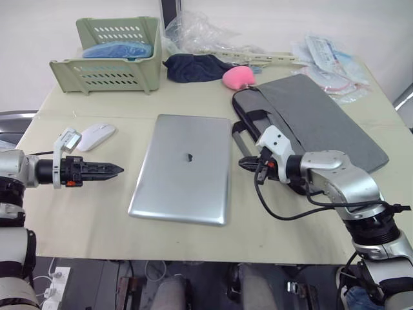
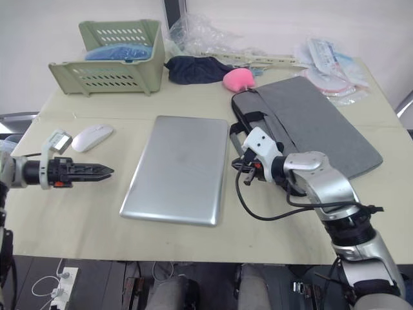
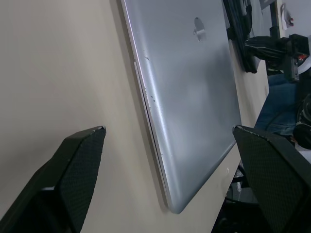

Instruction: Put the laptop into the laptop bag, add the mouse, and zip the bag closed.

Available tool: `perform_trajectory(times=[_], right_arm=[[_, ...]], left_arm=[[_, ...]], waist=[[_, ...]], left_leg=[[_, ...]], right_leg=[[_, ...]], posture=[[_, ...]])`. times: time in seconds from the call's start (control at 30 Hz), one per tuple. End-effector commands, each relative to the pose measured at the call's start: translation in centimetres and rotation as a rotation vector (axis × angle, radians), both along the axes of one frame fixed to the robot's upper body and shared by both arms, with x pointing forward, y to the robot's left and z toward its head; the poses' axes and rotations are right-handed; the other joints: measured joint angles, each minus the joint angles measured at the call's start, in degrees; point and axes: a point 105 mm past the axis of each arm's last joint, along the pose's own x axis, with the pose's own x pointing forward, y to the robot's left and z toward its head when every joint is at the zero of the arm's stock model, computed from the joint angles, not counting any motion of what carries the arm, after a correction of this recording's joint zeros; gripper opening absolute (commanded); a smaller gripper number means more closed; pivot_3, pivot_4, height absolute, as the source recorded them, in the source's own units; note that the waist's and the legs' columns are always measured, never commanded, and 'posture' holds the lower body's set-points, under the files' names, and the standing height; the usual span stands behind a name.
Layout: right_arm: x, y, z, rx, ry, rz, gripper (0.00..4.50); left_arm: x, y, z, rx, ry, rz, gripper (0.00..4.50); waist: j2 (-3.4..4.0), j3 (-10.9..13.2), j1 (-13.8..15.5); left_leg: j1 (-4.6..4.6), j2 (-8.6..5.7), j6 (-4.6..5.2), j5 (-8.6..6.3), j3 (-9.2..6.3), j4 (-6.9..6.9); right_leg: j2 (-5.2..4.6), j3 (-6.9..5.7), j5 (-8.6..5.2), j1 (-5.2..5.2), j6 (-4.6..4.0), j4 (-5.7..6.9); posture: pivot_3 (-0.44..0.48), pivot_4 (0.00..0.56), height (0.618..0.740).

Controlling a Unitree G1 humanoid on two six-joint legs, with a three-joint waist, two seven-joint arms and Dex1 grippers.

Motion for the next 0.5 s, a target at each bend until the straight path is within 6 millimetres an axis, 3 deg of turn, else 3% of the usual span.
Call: perform_trajectory(times=[0.03,0.5], right_arm=[[1.2,0.5,0.9,0.002,-0.074,-0.016,0.04],[3.2,2.4,-1.5,-0.024,-0.067,-0.041,0.04]], left_arm=[[1.2,-0.8,0.3,0.011,-0.041,-0.014,4.5],[2.7,-3.8,-1.6,0.011,-0.005,-0.081,4.5]], waist=[[-0.01,-0.01,-0.14],[-0.03,-0.02,-1.31]], left_leg=[[-0.01,0.0,0.0,0.0,0.01,0.01],[0.0,0.03,0.0,0.0,-0.1,0.0]], right_leg=[[0.0,0.01,0.0,0.0,0.0,-0.01],[0.0,-0.02,0.0,0.0,0.0,0.06]], posture=[[0.0,0.15,0.74],[0.0,0.15,0.74]])
